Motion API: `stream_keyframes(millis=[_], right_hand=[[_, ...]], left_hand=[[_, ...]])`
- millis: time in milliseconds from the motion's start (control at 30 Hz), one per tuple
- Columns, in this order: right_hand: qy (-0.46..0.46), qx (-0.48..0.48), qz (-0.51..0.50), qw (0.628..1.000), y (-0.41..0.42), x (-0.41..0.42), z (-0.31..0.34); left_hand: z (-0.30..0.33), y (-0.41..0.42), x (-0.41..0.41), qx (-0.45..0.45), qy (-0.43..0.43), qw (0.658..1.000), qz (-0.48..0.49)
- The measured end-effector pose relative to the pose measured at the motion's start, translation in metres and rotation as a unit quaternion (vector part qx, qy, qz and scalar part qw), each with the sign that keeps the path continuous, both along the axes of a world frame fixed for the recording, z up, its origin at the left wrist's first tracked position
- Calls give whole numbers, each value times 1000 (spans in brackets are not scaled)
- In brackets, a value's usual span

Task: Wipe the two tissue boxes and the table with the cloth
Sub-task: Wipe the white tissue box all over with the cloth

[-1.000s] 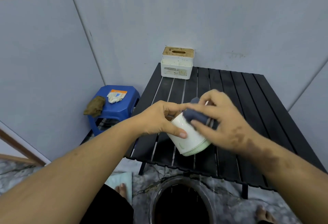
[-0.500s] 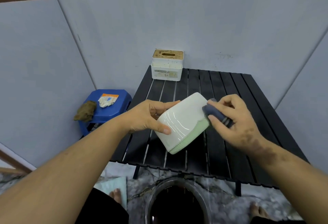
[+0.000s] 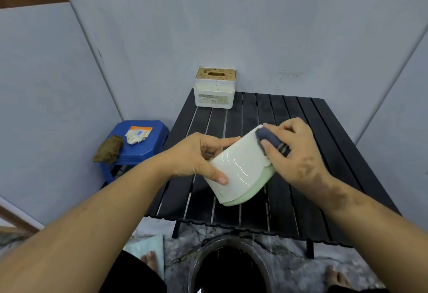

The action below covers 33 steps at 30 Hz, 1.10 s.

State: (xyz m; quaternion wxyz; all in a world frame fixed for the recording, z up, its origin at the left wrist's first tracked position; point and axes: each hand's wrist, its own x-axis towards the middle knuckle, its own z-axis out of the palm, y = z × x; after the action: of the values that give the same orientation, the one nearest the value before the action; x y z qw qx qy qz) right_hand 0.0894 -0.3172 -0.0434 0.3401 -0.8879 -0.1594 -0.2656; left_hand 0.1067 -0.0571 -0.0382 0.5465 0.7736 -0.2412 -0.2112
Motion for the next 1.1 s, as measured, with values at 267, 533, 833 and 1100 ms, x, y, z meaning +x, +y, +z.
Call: stream_keyframes(millis=[267, 533, 833, 1100], right_hand=[[-11, -8, 106, 994, 20, 0, 12], [138, 59, 86, 985, -26, 15, 4], [-22, 135, -7, 991, -13, -25, -35], [-111, 16, 101, 989, 36, -69, -42]], left_hand=[[-2, 7, 4, -4, 11, 1000, -22], [-1, 11, 4, -6, 28, 999, -23], [-7, 14, 7, -43, 36, 998, -15], [-7, 12, 8, -33, 41, 999, -6]])
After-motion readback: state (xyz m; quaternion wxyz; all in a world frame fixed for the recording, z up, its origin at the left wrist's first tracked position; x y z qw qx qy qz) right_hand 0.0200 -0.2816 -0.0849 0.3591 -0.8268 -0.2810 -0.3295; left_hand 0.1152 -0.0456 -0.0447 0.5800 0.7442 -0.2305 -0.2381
